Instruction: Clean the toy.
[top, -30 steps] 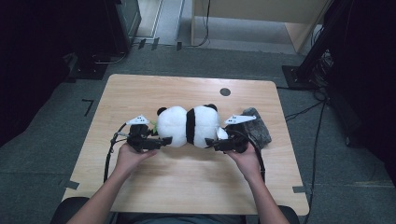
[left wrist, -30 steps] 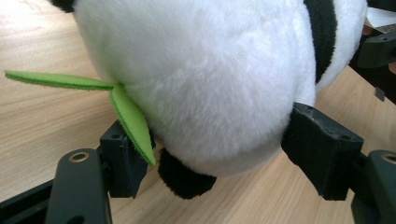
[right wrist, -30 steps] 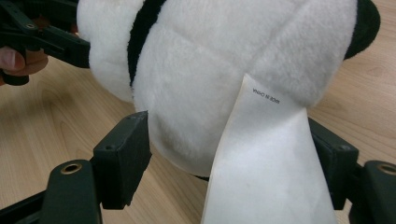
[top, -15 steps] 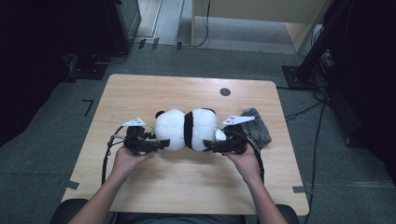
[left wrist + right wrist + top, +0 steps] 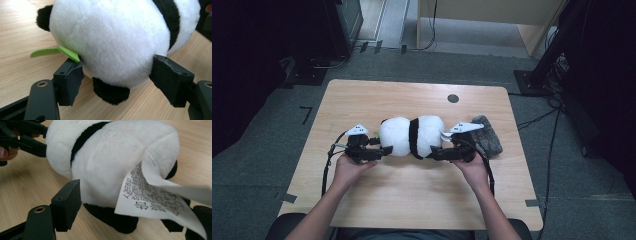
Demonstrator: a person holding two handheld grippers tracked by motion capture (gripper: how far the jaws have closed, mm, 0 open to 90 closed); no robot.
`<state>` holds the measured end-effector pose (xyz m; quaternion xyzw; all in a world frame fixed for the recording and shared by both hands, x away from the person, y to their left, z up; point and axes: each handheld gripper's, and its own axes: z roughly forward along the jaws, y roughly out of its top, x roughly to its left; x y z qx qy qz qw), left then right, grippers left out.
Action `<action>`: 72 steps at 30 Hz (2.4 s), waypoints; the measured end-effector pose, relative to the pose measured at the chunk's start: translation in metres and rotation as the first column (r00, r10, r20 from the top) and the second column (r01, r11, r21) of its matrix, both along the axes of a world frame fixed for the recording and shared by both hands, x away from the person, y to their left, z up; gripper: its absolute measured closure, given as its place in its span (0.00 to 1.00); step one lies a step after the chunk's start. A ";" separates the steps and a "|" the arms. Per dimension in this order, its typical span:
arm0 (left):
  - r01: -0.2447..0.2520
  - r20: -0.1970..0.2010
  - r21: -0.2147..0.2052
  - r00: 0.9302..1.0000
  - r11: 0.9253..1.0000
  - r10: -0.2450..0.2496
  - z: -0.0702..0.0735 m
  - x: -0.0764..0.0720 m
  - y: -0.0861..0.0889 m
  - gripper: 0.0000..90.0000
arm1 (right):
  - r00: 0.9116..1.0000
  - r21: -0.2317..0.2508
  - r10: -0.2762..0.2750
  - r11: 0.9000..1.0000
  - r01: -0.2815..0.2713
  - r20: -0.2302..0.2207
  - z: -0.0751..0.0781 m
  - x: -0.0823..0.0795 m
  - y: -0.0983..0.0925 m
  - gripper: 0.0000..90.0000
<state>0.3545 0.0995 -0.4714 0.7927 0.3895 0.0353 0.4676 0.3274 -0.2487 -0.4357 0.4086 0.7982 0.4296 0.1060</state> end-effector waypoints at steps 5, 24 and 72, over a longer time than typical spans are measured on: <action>0.007 0.005 -0.032 1.000 0.999 -0.007 0.011 0.004 0.003 0.30 | 0.999 0.011 -0.034 0.999 0.034 0.010 0.003 0.002 -0.013 0.30; 0.025 0.106 0.068 0.994 0.997 -0.032 0.032 0.026 -0.007 0.27 | 0.978 0.025 -0.203 0.979 0.202 0.057 0.016 0.011 -0.072 0.32; 0.032 0.043 -0.043 0.999 0.999 -0.030 0.001 0.040 -0.002 0.22 | 0.929 -0.186 -0.369 0.915 0.357 -0.030 -0.078 0.061 -0.146 0.35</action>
